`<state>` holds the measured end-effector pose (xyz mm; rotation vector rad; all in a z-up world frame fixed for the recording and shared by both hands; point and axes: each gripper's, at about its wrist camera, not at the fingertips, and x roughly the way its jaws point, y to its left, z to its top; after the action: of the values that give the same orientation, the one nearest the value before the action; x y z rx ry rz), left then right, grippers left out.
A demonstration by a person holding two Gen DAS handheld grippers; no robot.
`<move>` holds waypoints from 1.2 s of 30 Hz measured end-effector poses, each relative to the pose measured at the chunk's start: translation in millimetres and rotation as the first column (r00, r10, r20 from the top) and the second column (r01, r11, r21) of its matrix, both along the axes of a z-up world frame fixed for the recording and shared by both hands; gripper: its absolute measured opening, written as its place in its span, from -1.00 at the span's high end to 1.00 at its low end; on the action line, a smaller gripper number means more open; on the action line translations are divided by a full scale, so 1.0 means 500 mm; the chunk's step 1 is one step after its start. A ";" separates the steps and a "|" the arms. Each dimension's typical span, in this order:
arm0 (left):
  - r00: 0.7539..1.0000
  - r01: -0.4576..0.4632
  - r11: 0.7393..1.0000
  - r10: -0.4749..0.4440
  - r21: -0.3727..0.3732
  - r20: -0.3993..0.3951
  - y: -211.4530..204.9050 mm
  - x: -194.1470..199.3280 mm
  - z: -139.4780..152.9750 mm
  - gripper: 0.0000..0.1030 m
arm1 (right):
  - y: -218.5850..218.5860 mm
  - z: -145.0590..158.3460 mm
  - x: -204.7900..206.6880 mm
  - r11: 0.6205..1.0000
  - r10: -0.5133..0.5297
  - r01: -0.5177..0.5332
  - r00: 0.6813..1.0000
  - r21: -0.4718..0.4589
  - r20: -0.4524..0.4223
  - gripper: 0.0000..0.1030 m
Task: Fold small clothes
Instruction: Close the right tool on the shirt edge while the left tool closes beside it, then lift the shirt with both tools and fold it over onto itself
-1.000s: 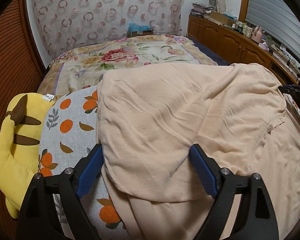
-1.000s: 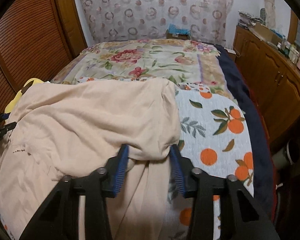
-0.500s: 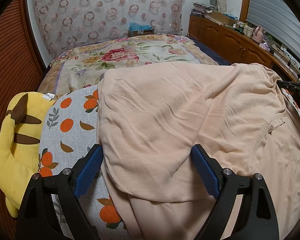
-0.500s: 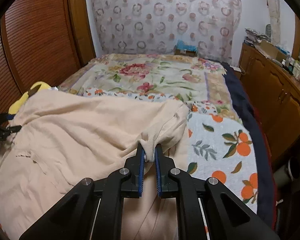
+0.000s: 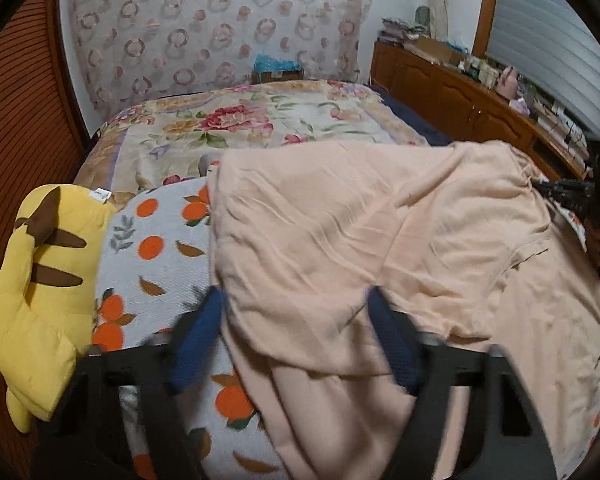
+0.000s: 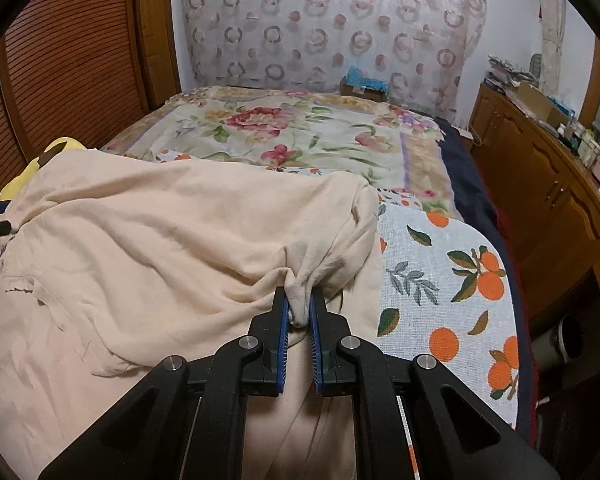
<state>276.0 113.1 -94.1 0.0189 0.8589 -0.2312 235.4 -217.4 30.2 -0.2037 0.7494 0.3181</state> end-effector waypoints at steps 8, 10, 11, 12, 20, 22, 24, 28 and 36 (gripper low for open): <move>0.999 0.007 0.998 -0.005 0.068 -0.035 -0.010 0.002 -0.014 0.63 | -0.002 -0.001 0.000 1.000 0.004 -0.003 1.000 -0.009 0.007 0.81; 1.000 0.011 0.999 -0.010 0.037 -0.028 -0.008 0.000 -0.003 0.91 | -0.008 0.000 0.000 1.000 0.012 -0.012 1.000 -0.012 0.011 0.84; 1.000 0.010 0.999 -0.010 0.030 -0.013 -0.008 -0.003 0.006 0.91 | -0.007 0.001 -0.003 1.000 0.018 -0.017 1.000 -0.022 0.025 0.85; 1.000 0.006 0.999 -0.006 0.031 0.007 -0.009 -0.008 0.017 0.91 | -0.006 0.005 -0.010 0.999 0.022 -0.021 0.999 -0.029 0.043 0.85; 0.992 0.007 1.000 -0.005 -0.022 0.124 -0.004 -0.045 0.116 0.92 | -0.018 0.084 -0.077 0.999 0.034 -0.038 0.985 0.022 0.172 0.86; 0.992 0.009 1.000 -0.010 0.007 0.130 -0.006 -0.043 0.123 0.91 | -0.021 0.092 -0.092 0.999 0.036 -0.040 0.982 0.019 0.185 0.86; 0.993 0.002 0.999 -0.007 0.037 0.118 -0.003 -0.036 0.115 0.91 | -0.020 0.089 -0.100 0.999 0.040 -0.042 0.982 0.010 0.187 0.86; 0.994 -0.010 0.999 0.007 0.031 0.105 0.013 -0.020 0.110 0.91 | -0.019 0.068 -0.104 0.999 0.037 -0.038 0.984 0.001 0.174 0.86; 0.997 0.000 0.997 -0.005 0.073 0.078 0.006 0.039 0.115 0.91 | -0.018 0.077 -0.086 0.999 0.034 -0.035 0.986 0.006 0.161 0.86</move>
<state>295.7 116.0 -36.5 0.0968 0.7889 -0.2000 192.2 -226.2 68.9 -0.2312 0.5852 0.3337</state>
